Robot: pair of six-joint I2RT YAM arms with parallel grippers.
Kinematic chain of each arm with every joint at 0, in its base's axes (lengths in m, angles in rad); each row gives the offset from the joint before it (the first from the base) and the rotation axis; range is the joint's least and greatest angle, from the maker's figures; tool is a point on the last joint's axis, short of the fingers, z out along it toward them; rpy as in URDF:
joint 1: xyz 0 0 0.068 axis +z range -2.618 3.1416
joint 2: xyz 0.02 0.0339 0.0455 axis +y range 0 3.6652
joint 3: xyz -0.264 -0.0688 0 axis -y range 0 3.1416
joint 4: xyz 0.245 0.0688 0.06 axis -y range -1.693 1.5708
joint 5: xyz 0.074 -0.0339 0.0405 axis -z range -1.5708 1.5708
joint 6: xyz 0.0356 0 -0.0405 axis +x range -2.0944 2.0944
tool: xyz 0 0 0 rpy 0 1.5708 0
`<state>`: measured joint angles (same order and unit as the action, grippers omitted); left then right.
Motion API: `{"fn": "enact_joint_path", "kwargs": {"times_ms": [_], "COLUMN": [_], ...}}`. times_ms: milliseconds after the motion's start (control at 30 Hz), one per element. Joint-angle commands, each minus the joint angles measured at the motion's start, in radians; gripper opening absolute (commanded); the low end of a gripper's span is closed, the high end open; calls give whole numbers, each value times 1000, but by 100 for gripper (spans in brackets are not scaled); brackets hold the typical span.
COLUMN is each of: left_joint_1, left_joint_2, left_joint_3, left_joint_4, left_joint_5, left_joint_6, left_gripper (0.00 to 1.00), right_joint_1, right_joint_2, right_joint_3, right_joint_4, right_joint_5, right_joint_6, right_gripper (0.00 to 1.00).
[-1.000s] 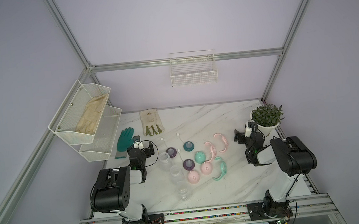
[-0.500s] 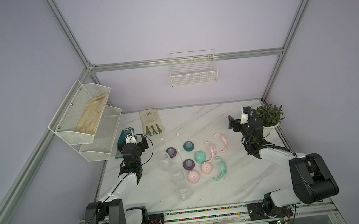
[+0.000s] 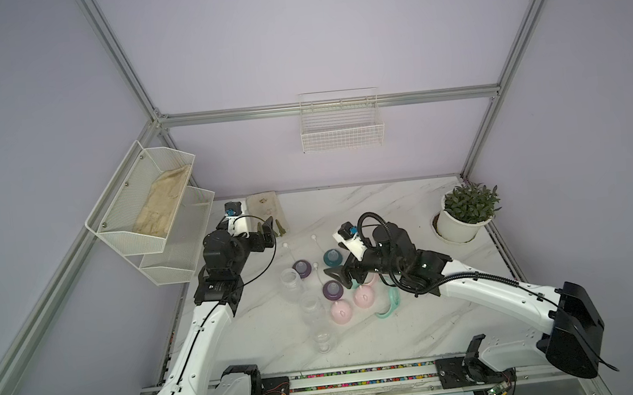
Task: Assemble the baby bottles
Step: Pick up the baby bottle from the center of the board.
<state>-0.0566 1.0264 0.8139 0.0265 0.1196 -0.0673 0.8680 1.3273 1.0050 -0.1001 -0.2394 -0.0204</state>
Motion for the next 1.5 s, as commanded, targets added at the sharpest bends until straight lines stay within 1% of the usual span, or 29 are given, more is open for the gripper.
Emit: {"fn": "enact_joint_path", "kwargs": {"times_ms": [0, 67, 233, 400, 533, 700, 900, 1167, 1333, 1467], "left_joint_1": [-13, -18, -24, -30, -32, -37, -40, -45, -46, -48], "left_joint_2": [-17, -22, -25, -17, -22, -32, -29, -16, -13, -12], "left_joint_3": [64, 68, 74, 87, 90, 87, 85, 90, 91, 92], "left_joint_4": [-68, -83, -100, -109, -117, -123, -128, -129, -129, -130], "left_joint_5": [-1, -18, -17, -11, -12, -15, -21, -26, -26, -28], "left_joint_6": [0, 1, -2, -5, -9, -8, -5, 0, 4, 7], "left_gripper": [100, 100, 100, 100, 100, 100, 100, 100, 100, 100], "right_joint_1": [83, 150, 274, 349, 387, 413, 422, 424, 425, 425], "right_joint_2": [-34, -31, -4, 25, 49, 100, 134, 164, 192, 201], "right_joint_3": [-3, -9, -40, -73, -86, -99, -118, -140, -141, -145], "right_joint_4": [-75, -83, -92, -78, -74, -41, -5, 63, 80, 97], "right_joint_5": [-39, -10, 67, 135, 189, 253, 299, 302, 299, 294], "right_joint_6": [44, 71, 125, 175, 193, 204, 212, 221, 231, 234], "right_gripper": [97, 97, 97, 97, 97, 97, 97, 97, 94, 89]}}
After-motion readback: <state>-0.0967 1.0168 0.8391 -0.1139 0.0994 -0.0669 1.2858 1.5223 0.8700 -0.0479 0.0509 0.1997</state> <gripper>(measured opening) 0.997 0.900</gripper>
